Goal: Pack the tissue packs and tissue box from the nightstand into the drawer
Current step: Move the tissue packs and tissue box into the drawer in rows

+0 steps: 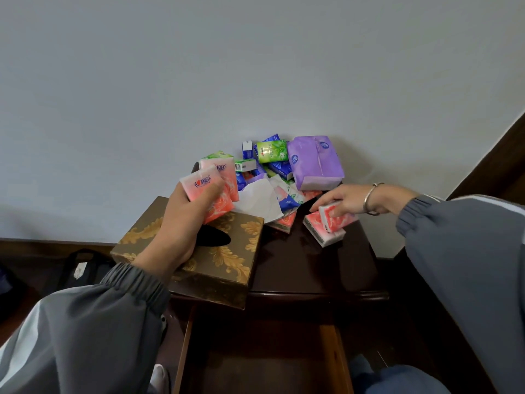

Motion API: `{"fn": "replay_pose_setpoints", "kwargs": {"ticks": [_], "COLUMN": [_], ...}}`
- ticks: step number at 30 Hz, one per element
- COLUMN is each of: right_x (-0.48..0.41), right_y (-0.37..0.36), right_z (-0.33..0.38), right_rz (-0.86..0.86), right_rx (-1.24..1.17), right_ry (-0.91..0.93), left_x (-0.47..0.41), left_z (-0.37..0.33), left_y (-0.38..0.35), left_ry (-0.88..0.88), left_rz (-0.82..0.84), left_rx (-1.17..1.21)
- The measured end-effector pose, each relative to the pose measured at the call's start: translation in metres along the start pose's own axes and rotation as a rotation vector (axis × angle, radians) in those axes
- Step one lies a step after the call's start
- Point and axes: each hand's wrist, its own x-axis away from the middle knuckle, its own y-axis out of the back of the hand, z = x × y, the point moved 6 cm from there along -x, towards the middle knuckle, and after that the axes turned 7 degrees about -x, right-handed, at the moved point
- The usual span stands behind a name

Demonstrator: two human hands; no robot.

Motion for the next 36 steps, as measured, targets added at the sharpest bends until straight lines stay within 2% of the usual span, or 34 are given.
{"fn": "replay_pose_setpoints", "kwargs": {"ticks": [2, 5, 7, 11, 15, 21, 25, 27, 29, 30, 34, 36], "right_x": [-0.009, -0.014, -0.011, -0.006, -0.003, 0.01, 0.008, 0.003, -0.001, -0.001, 0.004, 0.008], "right_y": [0.0, 0.004, 0.004, -0.001, 0.0, -0.012, -0.019, -0.026, -0.035, -0.039, -0.065, -0.073], "right_z": [0.008, 0.006, -0.003, -0.017, -0.022, -0.018, -0.015, -0.014, -0.012, -0.011, -0.007, -0.006], "right_rz": [-0.02, -0.205, -0.315, -0.387, -0.499, -0.732, -0.755, -0.631, -0.525, -0.535, -0.749, -0.787], "right_rx": [0.137, 0.262, 0.199, 0.077, 0.149, 0.427, 0.406, 0.269, 0.235, 0.247, 0.322, 0.3], "right_ry": [0.046, 0.093, 0.078, 0.055, -0.043, -0.234, -0.275, -0.275, -0.278, -0.283, -0.278, -0.258], "left_x": [0.0, 0.001, 0.001, 0.0, 0.002, 0.002, 0.002, 0.003, 0.002, 0.001, 0.001, 0.002], "left_z": [0.0, -0.001, -0.002, -0.003, -0.001, -0.003, -0.003, -0.004, -0.003, -0.003, -0.003, -0.003], "left_y": [0.0, 0.0, -0.001, 0.0, -0.001, 0.0, -0.001, -0.001, 0.0, 0.0, 0.001, 0.004], "left_ry": [0.004, 0.013, 0.006, -0.001, 0.014, 0.032, 0.026, 0.018, 0.009, 0.002, -0.015, -0.011], "left_rz": [0.002, -0.006, -0.001, 0.014, 0.006, -0.021, -0.023, -0.029, -0.03, -0.029, -0.064, -0.112], "left_rx": [0.002, 0.004, 0.005, 0.004, 0.007, 0.003, -0.005, -0.013, -0.014, -0.014, 0.005, 0.008]}}
